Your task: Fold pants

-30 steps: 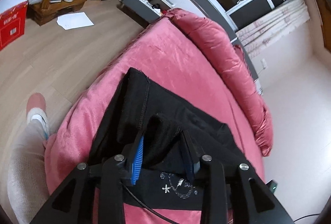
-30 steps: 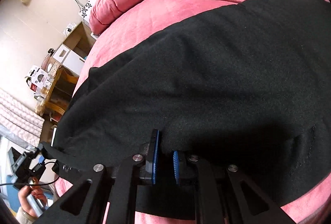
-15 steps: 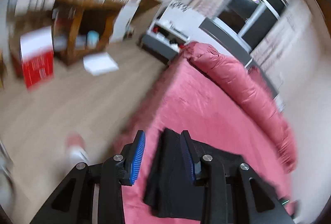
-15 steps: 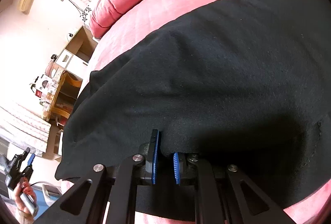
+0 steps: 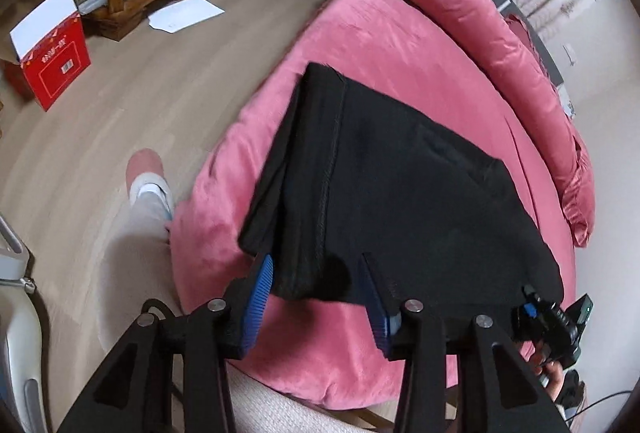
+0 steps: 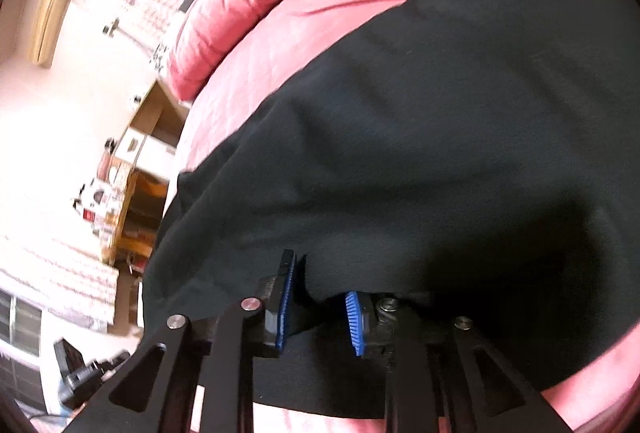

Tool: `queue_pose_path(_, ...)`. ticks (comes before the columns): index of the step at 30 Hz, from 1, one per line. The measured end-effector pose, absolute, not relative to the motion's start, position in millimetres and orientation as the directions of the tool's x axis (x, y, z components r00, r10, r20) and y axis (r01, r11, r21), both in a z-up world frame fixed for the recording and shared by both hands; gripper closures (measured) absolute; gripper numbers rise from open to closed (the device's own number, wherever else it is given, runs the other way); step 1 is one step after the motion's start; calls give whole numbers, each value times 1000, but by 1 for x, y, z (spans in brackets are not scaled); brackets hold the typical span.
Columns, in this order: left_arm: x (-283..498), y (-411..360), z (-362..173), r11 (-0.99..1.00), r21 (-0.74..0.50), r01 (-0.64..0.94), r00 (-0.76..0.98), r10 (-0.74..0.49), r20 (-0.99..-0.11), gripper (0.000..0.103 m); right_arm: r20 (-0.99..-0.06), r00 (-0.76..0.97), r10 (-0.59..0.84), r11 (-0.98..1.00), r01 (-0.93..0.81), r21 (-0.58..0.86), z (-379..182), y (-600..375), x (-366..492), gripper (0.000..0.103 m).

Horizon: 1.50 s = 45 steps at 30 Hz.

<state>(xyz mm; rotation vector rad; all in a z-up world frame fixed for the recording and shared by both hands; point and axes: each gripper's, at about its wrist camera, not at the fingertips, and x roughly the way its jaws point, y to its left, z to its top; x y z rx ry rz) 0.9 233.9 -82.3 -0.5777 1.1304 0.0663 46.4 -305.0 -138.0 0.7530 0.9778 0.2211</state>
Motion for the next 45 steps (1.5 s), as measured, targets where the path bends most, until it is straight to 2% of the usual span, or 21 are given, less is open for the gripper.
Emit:
queue_pose_path(3, -6, 225, -89, 868, -369, -333, 420, -214, -882, 58, -655, 580, 485, 693, 202, 692, -141, -322, 44, 79)
queue_pose_path(6, -10, 223, -97, 857, -405, -319, 421, -254, -871, 59, -639, 610, 469, 657, 242, 714, -141, -340, 39, 79)
queue_pose_path(8, -11, 222, -100, 837, -447, -315, 430, -294, -854, 65, -633, 624, 458, 647, 254, 719, -140, -352, 37, 79)
queue_pose_path(9, -11, 223, -101, 822, -476, -312, 438, -321, -840, 74, -630, 629, 455, 642, 258, 722, -140, -357, 36, 79)
queue_pose_path(15, -14, 225, -99, 794, -528, -300, 461, -364, -810, 85, -589, 657, 471, 565, 289, 773, -146, -379, 35, 74)
queue_pose_path(17, -15, 226, -93, 778, -551, -303, 479, -376, -793, 86, -588, 657, 472, 566, 285, 774, -146, -381, 35, 77)
queue_pose_path(18, -16, 228, -91, 770, -562, -302, 486, -383, -785, 87, -600, 656, 458, 589, 282, 757, -143, -380, 34, 87)
queue_pose_path(19, -16, 230, -87, 760, -577, -299, 498, -392, -774, 88, -611, 653, 447, 615, 271, 740, -138, -379, 29, 92)
queue_pose_path(21, -16, 238, -78, 728, -618, -296, 529, -413, -741, 88, -621, 649, 441, 649, 247, 719, -126, -375, 25, 94)
queue_pose_path(25, -18, 257, -62, 683, -668, -297, 602, -409, -686, 89, -574, 674, 465, 682, 141, 718, -85, -372, 10, 95)
queue_pose_path(27, -17, 267, -64, 683, -660, -313, 615, -383, -689, 89, -587, 659, 471, 717, 102, 689, -70, -366, -1, 95)
queue_pose_path(29, -15, 272, -74, 695, -638, -332, 596, -369, -713, 89, -649, 598, 471, 760, 99, 642, -72, -357, -10, 95)
queue_pose_path(33, -18, 268, -100, 746, -555, -367, 504, -343, -793, 89, -771, 475, 424, 808, 186, 559, -116, -352, -21, 95)
queue_pose_path(36, -23, 264, -110, 764, -532, -365, 481, -335, -810, 88, -759, 456, 464, 754, 247, 609, -135, -363, -15, 96)
queue_pose_path(38, -22, 261, -106, 786, -507, -353, 483, -311, -819, 87, -754, 461, 467, 753, 239, 613, -135, -364, -15, 95)
queue_pose_path(41, -23, 258, -92, 804, -482, -348, 522, -262, -812, 81, -745, 461, 482, 744, 233, 626, -129, -363, -20, 85)
queue_pose_path(43, -22, 258, -79, 814, -469, -342, 577, -212, -789, 76, -733, 470, 492, 736, 226, 638, -120, -362, -16, 72)
queue_pose_path(45, -27, 257, -54, 835, -431, -342, 659, -114, -744, 76, -724, 494, 482, 736, 219, 640, -110, -373, -21, 69)
